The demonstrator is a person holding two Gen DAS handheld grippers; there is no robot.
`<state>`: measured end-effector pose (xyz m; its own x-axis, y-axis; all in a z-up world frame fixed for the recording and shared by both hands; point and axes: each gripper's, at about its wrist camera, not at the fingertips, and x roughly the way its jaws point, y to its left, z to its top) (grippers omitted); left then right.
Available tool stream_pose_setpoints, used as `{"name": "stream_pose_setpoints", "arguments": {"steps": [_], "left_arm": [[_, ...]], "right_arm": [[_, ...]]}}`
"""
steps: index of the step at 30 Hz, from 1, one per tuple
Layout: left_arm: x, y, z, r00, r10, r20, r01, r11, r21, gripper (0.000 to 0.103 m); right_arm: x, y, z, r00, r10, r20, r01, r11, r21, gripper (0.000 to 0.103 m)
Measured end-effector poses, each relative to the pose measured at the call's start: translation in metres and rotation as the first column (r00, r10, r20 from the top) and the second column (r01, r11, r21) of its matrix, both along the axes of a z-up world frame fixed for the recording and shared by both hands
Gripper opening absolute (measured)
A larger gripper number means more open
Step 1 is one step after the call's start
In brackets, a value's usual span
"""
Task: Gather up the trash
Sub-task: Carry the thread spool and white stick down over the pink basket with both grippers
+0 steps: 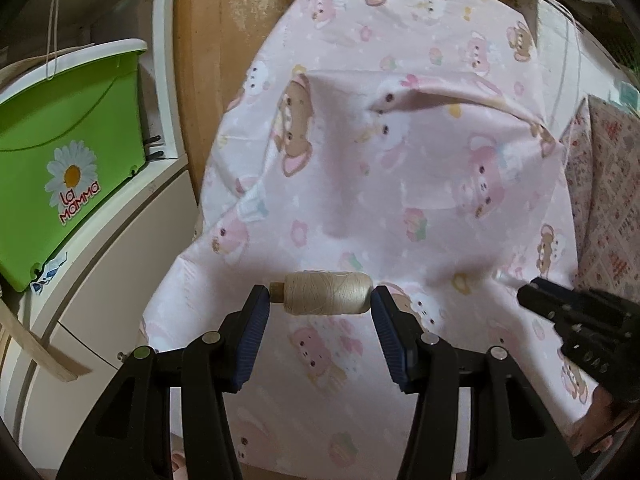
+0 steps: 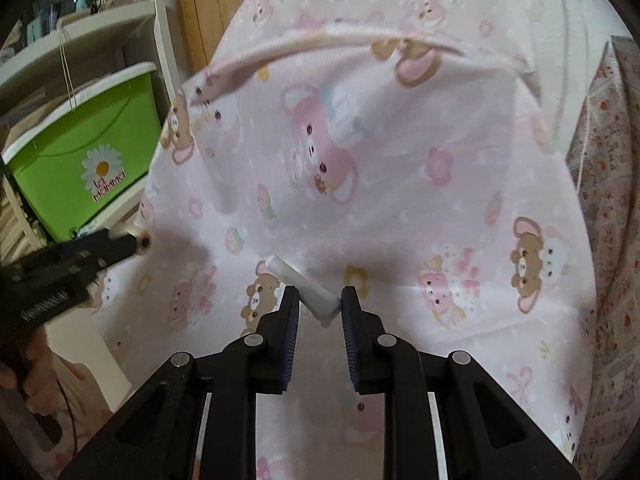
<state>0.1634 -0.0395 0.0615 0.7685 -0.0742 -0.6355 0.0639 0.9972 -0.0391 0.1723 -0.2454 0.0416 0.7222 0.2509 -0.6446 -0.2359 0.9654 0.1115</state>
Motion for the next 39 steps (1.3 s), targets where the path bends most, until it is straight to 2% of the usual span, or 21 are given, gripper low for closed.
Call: {"name": "stream_pose_setpoints", "arguments": {"steps": [8, 15, 20, 24, 27, 34, 39], "left_arm": [[-0.022, -0.016, 0.001, 0.999, -0.049, 0.015, 0.049, 0.999, 0.011, 0.051], [-0.045, -0.027, -0.010, 0.996, -0.082, -0.017, 0.082, 0.997, -0.002, 0.051], [-0.061, -0.030, -0.012, 0.996, -0.088, -0.013, 0.088, 0.996, -0.001, 0.051], [-0.069, -0.022, -0.014, 0.996, -0.082, -0.038, 0.080, 0.996, -0.046, 0.051], [-0.075, -0.012, -0.019, 0.995, -0.070, -0.066, 0.064, 0.994, -0.085, 0.051], [-0.088, -0.005, -0.024, 0.990, -0.091, -0.104, 0.077, 0.988, -0.136, 0.051], [-0.092, -0.012, -0.028, 0.989, -0.085, -0.121, 0.074, 0.992, -0.099, 0.051]], "right_arm": [[-0.032, -0.003, 0.012, 0.999, -0.004, 0.053, 0.004, 1.000, 0.004, 0.023], [-0.050, -0.009, 0.012, 0.999, -0.024, 0.037, 0.022, 0.998, 0.051, 0.023], [-0.067, -0.008, 0.016, 0.998, -0.033, 0.061, 0.030, 0.999, 0.038, 0.023], [-0.082, -0.006, 0.018, 0.997, -0.028, 0.065, 0.024, 0.998, 0.053, 0.023], [-0.097, 0.003, 0.016, 0.997, 0.014, 0.070, -0.015, 1.000, 0.020, 0.023], [-0.124, 0.010, 0.010, 0.997, 0.059, 0.046, -0.060, 0.998, 0.030, 0.023], [-0.132, 0.005, -0.003, 0.998, 0.057, -0.010, -0.056, 0.997, 0.046, 0.023]]}}
